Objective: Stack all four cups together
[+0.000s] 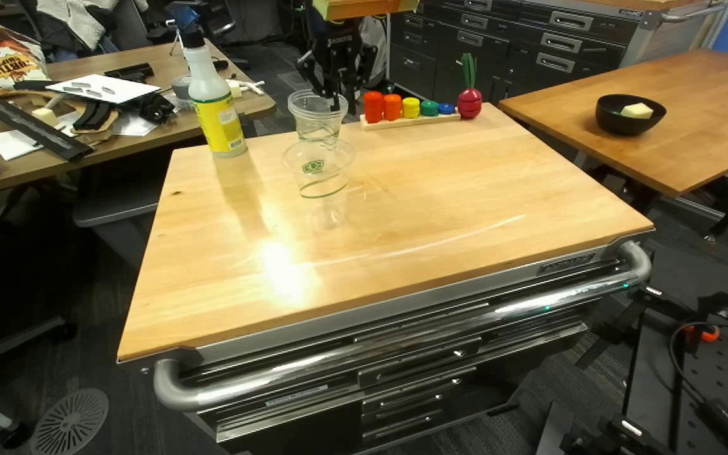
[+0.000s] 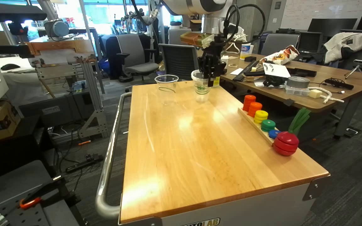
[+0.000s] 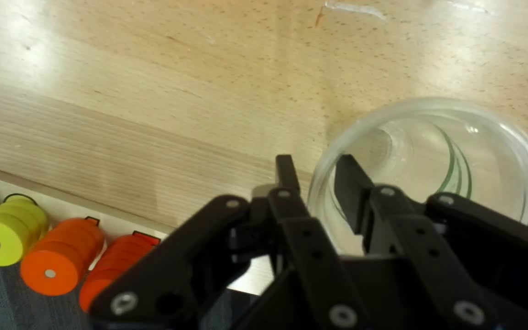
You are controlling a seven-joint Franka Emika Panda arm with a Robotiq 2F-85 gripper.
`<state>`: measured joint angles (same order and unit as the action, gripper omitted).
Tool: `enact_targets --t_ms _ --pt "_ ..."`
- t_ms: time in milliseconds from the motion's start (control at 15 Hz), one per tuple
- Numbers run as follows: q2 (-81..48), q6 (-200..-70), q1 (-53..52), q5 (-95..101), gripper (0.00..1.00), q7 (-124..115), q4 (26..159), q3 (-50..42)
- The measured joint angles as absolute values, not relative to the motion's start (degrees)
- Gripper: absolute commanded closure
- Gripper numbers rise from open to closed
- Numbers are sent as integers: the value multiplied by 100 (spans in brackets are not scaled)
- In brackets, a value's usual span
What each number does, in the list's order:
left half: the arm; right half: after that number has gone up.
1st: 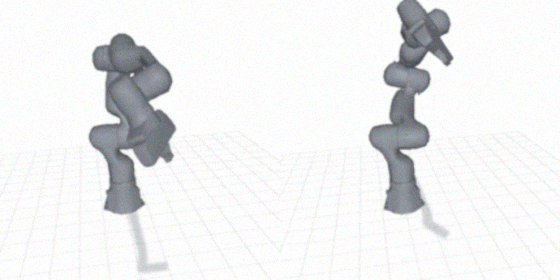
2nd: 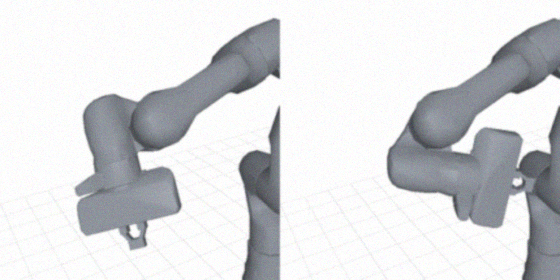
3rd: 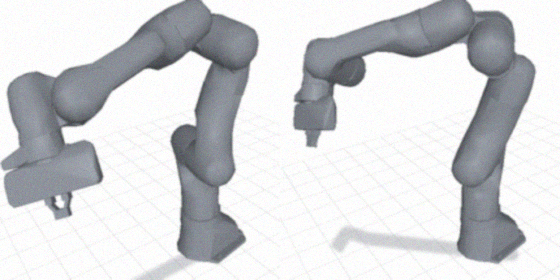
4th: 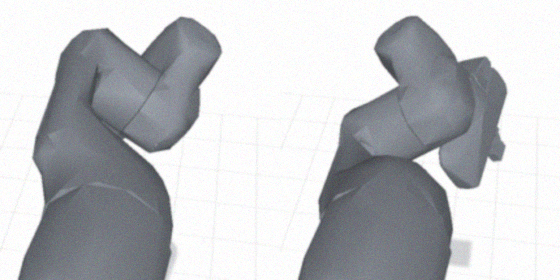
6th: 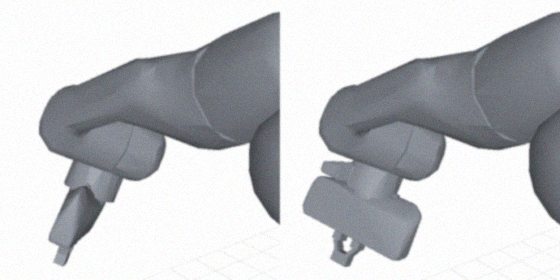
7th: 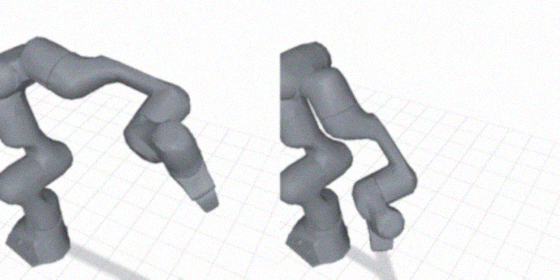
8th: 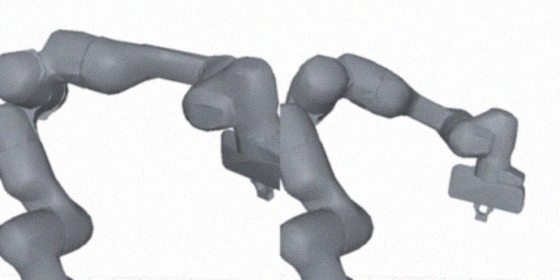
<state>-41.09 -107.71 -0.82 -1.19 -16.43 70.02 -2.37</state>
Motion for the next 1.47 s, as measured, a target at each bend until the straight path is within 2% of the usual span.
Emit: enact_targets --t_ms 800,1200,1467 --pt "-4034 -10646 -86 -279 98 -2632 6588 -263" --pt "-3278 -10046 -48 -906 98 -2680 6522 -248" --pt "-2674 -9826 7 -1312 98 -2640 6933 -225"
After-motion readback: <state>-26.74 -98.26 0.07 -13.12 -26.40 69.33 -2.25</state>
